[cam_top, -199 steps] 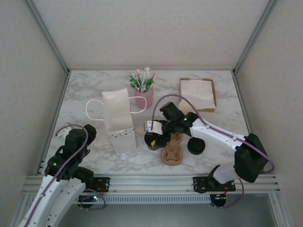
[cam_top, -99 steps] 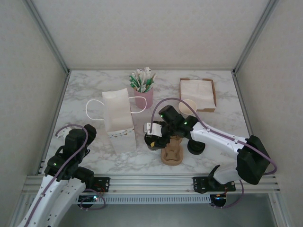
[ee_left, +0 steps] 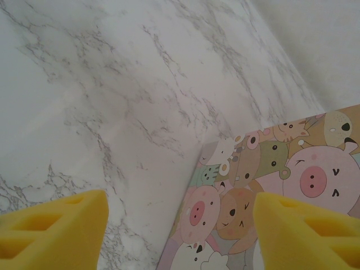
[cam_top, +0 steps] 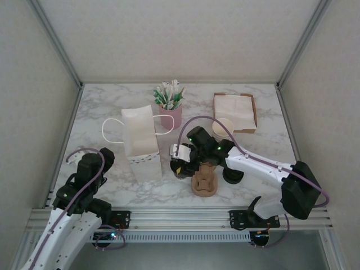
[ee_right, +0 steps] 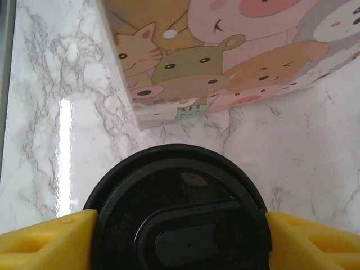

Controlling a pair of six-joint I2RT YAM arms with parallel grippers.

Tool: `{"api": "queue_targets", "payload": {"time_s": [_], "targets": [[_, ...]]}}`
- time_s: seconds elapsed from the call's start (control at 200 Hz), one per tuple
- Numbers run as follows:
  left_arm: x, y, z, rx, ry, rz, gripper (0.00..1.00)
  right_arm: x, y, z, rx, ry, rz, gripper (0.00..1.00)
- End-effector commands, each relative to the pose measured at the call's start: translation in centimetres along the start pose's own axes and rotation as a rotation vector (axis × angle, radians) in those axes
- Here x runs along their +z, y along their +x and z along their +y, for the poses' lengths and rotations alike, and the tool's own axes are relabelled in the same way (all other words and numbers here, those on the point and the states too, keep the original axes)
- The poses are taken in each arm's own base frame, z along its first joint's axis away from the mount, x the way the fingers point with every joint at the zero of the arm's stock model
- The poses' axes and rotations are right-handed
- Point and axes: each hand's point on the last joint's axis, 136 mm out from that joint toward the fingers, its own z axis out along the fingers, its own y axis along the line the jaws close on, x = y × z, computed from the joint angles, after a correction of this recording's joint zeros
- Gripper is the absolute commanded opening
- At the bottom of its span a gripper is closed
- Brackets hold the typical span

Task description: Pack the takeout coffee

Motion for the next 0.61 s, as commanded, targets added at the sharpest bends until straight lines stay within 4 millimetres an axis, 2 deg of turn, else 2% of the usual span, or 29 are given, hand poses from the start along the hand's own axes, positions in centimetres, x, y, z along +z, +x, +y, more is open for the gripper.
{"api": "queue_targets", "payload": {"time_s": [0.0, 0.25, 0.546, 0.601], "targets": [[-0.4, -0.2, 0.0, -0.01, -0.006, -0.003, 0.69, 1.2, 1.8, 0.6, 0.124, -0.038, 0.078, 0.75], [-0.5, -0.4, -0.1, -0.011, -0.001, -0.008, 0.69, 0.6, -0.4, -0.3, 0.189, 0.004, -0.031, 0.85], [-0.3, -0.2, -0.3, -0.01, 0.002, 0.0, 0.69, -0.9, -2.1, -1.7, 0.232, 0.074, -0.091, 0.99], [-0.3, -0.3, -0.3, -0.01, 0.002, 0.0, 0.69, -1.1, -2.4, -2.0, 0.243, 0.091, -0.097, 0.99]]}}
